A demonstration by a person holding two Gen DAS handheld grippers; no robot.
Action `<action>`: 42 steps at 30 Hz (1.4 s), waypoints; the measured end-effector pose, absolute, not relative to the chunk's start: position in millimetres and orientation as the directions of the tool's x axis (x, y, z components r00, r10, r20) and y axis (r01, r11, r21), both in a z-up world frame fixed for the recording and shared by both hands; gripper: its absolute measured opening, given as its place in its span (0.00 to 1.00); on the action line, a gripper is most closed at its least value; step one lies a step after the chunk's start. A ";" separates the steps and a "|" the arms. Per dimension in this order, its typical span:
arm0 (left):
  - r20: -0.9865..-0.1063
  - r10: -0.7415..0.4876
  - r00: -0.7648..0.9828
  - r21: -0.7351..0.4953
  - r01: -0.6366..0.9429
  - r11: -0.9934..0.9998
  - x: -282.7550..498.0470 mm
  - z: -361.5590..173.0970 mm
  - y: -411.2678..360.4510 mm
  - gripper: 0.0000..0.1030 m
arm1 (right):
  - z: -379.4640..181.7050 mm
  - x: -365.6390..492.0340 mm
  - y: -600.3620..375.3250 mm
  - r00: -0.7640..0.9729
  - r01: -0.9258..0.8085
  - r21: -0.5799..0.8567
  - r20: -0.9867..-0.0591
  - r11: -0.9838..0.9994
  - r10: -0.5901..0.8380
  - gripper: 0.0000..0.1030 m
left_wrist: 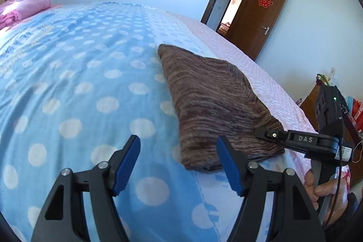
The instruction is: Fold small clothes
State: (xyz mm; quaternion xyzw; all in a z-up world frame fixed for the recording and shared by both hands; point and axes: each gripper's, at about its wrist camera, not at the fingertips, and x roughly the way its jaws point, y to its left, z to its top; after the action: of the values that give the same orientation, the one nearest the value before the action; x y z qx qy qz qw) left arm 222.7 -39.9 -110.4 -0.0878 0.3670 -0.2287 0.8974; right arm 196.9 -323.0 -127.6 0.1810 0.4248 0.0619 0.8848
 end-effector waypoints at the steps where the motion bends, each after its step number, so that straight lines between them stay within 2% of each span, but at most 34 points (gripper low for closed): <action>1: -0.615 -0.470 0.634 -0.317 0.347 0.883 227.5 -107.8 -39.8 0.70 | -119.3 192.7 -321.5 0.652 0.028 0.327 -0.722 0.945 0.231 0.06; 4: -0.605 -0.457 0.652 -0.307 0.338 0.890 245.6 -101.5 -40.3 0.70 | -108.8 186.6 -323.3 0.666 0.019 0.272 -0.721 0.962 0.191 0.06; 7: -0.608 -0.433 0.665 -0.284 0.328 0.901 258.8 -100.6 -44.7 0.70 | -125.8 182.2 -329.1 0.604 0.029 0.176 -0.787 0.984 0.123 0.06; 10: -0.618 -0.409 0.672 -0.252 0.323 0.912 268.6 -103.8 -49.6 0.70 | -123.8 181.7 -326.2 0.607 -0.003 0.148 -0.786 0.989 0.120 0.06; 12: -0.630 -0.398 0.667 -0.242 0.319 0.916 278.4 -107.0 -53.3 0.70 | -119.8 183.2 -326.3 0.600 -0.014 0.157 -0.789 0.988 0.134 0.10; 16: -0.619 -0.385 0.684 -0.211 0.327 0.921 291.1 -98.5 -58.4 0.70 | -80.7 197.0 -352.1 0.700 0.013 0.227 -0.698 0.974 0.154 0.11; 18: -0.605 -0.379 0.700 -0.204 0.324 0.924 301.6 -91.4 -62.5 0.70 | -75.2 207.7 -355.5 0.709 0.020 0.220 -0.690 0.975 0.141 0.13; 19: -0.602 -0.378 0.703 -0.206 0.320 0.925 311.6 -89.1 -66.2 0.77 | -72.3 222.2 -358.2 0.713 0.019 0.222 -0.687 0.975 0.142 0.19; 20: -0.602 -0.369 0.708 -0.203 0.311 0.928 316.8 -88.2 -69.4 0.82 | -73.5 255.2 -360.6 0.708 0.030 0.233 -0.691 0.972 0.143 0.31; 21: -0.603 -0.357 0.713 -0.199 0.299 0.933 324.1 -88.7 -72.5 0.87 | -76.4 272.8 -360.9 0.703 0.034 0.232 -0.697 0.972 0.142 0.37; 22: -0.607 -0.345 0.716 -0.197 0.285 0.938 331.5 -90.1 -75.4 0.87 | -79.8 288.9 -360.3 0.697 0.032 0.222 -0.704 0.974 0.138 0.41; 25: -0.650 -0.318 0.690 -0.197 0.251 0.948 353.3 -100.4 -82.7 0.87 | -98.5 327.9 -348.9 0.651 0.009 0.164 -0.749 0.986 0.118 0.41; 27: -0.667 -0.321 0.672 -0.220 0.234 0.947 360.9 -108.5 -83.1 0.87 | -120.6 344.5 -343.7 0.593 0.008 0.128 -0.799 0.992 0.099 0.41; 30: -0.691 -0.346 0.635 -0.263 0.225 0.938 367.7 -119.2 -86.1 0.87 | -115.7 344.0 -338.8 0.631 -0.003 0.056 -0.774 0.998 0.045 0.14; 32: -0.707 -0.348 0.616 -0.266 0.225 0.937 371.7 -123.6 -91.0 0.88 | -110.2 341.2 -335.5 0.656 0.004 0.004 -0.754 1.000 0.000 0.04; 33: -0.711 -0.344 0.614 -0.267 0.216 0.939 373.7 -123.9 -92.9 0.92 | -101.6 338.6 -333.8 0.700 0.040 -0.077 -0.709 0.996 -0.083 0.04; 36: -0.708 -0.327 0.625 -0.268 0.190 0.944 379.5 -122.0 -97.4 0.98 | -110.9 346.5 -334.7 0.691 0.065 -0.138 -0.708 0.988 -0.144 0.04; 38: -0.740 -0.277 0.613 -0.226 0.162 0.961 386.0 -127.4 -105.8 1.00 | -123.2 355.4 -332.8 0.688 0.075 -0.223 -0.694 0.972 -0.213 0.04; 42: -0.749 -0.230 0.621 -0.161 0.166 0.973 388.1 -132.3 -119.0 1.00 | -121.5 370.9 -340.7 0.680 0.033 -0.204 -0.713 0.978 -0.171 0.04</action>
State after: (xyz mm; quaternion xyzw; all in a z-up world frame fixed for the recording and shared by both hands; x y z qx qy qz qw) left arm 388.1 -119.0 -132.3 -0.0378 0.4209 -0.1100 0.8996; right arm 370.9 -340.7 -121.5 -0.0872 0.3960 -0.0561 0.9124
